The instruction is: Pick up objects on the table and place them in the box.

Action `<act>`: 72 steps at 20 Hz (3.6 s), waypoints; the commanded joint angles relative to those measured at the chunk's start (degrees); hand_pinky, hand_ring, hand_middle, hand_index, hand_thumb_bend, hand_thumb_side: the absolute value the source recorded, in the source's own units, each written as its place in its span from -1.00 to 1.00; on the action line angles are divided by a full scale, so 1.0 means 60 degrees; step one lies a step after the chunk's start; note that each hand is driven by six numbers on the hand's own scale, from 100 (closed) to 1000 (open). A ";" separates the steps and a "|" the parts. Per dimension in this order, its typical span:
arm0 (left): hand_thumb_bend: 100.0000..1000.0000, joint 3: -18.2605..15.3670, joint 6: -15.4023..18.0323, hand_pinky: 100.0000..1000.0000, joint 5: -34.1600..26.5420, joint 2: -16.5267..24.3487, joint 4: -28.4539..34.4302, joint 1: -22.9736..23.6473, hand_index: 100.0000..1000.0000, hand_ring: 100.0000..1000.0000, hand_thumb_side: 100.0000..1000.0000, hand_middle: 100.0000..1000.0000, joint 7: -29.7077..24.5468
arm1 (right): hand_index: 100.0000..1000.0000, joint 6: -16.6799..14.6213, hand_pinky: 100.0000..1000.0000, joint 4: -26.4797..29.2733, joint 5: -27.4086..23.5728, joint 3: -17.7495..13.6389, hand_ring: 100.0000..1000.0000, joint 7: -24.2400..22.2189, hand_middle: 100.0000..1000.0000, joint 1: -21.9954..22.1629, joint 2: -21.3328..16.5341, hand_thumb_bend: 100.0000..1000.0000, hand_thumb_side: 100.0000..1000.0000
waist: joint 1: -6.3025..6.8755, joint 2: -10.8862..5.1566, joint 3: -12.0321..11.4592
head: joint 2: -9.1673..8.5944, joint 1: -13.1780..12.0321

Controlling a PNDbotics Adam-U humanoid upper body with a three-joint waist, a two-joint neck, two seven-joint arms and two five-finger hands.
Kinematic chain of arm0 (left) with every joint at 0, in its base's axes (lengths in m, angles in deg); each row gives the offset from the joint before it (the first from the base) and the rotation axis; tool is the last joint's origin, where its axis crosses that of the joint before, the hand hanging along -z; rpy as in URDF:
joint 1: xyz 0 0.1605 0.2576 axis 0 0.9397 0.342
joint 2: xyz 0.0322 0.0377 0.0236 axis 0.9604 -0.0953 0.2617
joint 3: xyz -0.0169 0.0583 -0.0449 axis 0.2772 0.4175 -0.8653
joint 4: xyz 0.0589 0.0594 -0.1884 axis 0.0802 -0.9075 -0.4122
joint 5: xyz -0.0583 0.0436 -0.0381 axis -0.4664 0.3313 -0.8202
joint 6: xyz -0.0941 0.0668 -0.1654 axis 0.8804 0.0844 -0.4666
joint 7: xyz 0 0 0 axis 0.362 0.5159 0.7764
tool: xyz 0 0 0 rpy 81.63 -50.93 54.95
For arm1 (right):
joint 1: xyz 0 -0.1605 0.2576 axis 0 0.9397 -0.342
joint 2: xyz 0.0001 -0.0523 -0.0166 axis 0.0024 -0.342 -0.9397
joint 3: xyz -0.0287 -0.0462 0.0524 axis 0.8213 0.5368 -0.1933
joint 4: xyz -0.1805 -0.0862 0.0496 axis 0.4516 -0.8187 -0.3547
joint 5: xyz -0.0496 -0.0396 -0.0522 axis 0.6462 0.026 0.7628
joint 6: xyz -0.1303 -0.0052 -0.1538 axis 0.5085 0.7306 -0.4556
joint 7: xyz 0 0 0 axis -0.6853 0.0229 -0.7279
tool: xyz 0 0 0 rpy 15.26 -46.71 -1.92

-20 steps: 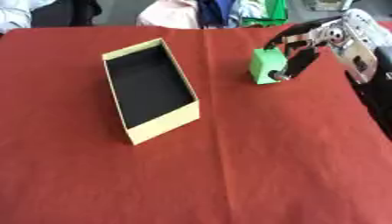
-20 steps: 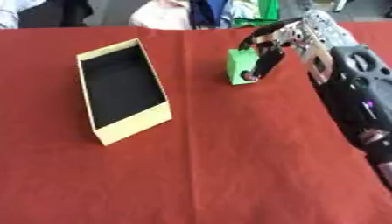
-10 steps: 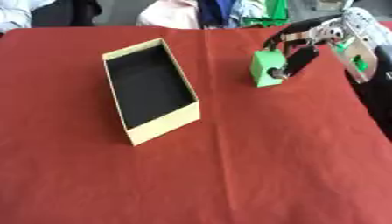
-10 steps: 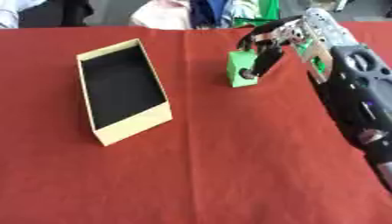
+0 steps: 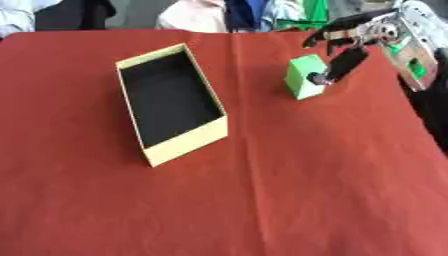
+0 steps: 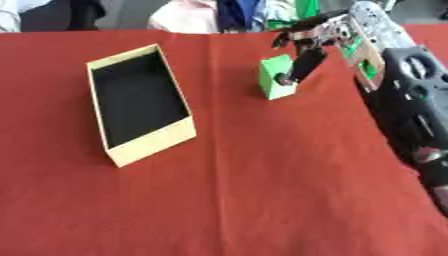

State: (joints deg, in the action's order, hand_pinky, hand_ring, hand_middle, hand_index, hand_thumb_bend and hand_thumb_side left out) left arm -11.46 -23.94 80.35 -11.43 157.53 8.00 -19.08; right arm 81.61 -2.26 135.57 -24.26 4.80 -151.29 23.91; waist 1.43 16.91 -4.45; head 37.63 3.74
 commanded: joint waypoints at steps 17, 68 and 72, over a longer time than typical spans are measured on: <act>-1.00 0.0028 -0.0013 0.06 -0.0001 0.0033 0.0185 -0.0118 0.43 0.08 -0.28 0.14 -0.0080 | 1.00 -0.0443 0.88 -0.1080 0.0038 -0.0045 0.93 0.0024 1.00 -0.0544 0.0027 -0.68 -0.20 | 0.0039 0.0080 -0.0106 | -0.0249 0.0040; -1.00 0.0027 -0.0070 0.07 -0.0012 -0.0082 0.0185 -0.0216 0.42 0.10 -0.20 0.15 -0.0194 | 0.28 -0.0264 0.36 -0.1285 0.1005 -0.0054 0.26 0.1821 0.04 -0.0672 0.0293 -0.60 -1.00 | 0.0038 0.0258 -0.0143 | -0.0311 0.0080; -1.00 0.0026 -0.0072 0.07 -0.0026 -0.0055 0.0185 -0.0227 0.42 0.10 -0.20 0.15 -0.0188 | 0.09 -0.0202 0.33 -0.1132 0.1087 -0.0082 0.22 0.2195 -0.08 -0.0665 0.0235 -0.62 -1.00 | 0.0023 0.0204 -0.0117 | -0.0246 0.0163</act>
State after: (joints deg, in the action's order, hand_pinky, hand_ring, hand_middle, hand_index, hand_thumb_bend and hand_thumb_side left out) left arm -11.18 -24.44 80.31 -12.88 157.53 7.14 -20.08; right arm 80.29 -10.53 141.51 -24.16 17.15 -154.32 26.46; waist 1.43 18.77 -5.13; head 36.16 4.47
